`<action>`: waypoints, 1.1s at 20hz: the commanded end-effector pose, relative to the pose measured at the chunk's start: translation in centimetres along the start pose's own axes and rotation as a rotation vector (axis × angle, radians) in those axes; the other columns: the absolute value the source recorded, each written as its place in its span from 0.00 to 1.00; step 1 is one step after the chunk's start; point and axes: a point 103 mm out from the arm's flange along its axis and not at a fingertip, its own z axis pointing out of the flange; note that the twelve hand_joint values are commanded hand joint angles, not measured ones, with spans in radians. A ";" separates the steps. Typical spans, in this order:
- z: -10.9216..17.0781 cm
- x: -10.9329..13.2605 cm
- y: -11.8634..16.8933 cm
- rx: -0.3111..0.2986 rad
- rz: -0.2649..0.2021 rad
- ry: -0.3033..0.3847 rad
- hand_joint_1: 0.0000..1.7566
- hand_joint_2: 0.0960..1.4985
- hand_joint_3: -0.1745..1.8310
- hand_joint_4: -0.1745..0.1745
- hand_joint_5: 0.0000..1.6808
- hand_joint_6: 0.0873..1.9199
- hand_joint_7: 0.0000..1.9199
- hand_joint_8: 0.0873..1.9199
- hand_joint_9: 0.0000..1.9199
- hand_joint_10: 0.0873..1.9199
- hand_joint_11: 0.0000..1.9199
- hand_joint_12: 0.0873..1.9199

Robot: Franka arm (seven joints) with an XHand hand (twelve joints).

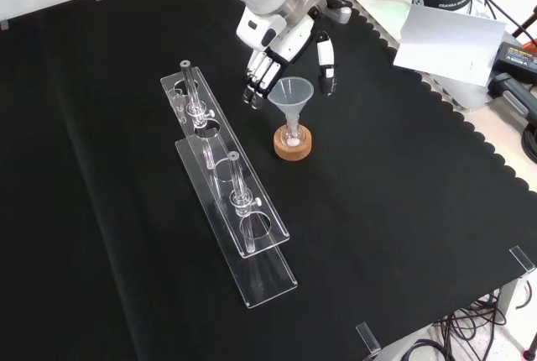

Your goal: Remove the funnel from the round-bottom flask.

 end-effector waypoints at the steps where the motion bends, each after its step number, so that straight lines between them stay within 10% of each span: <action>1: 0.7 0.2 0.4 0.001 0.002 0.000 0.39 0.49 0.05 0.46 0.02 0.00 0.00 0.09 0.05 0.45 0.18 0.77; 22: 0.9 0.7 0.5 -0.151 0.032 -0.101 0.48 0.63 0.04 0.37 0.28 0.00 0.16 0.34 0.34 0.28 0.30 0.67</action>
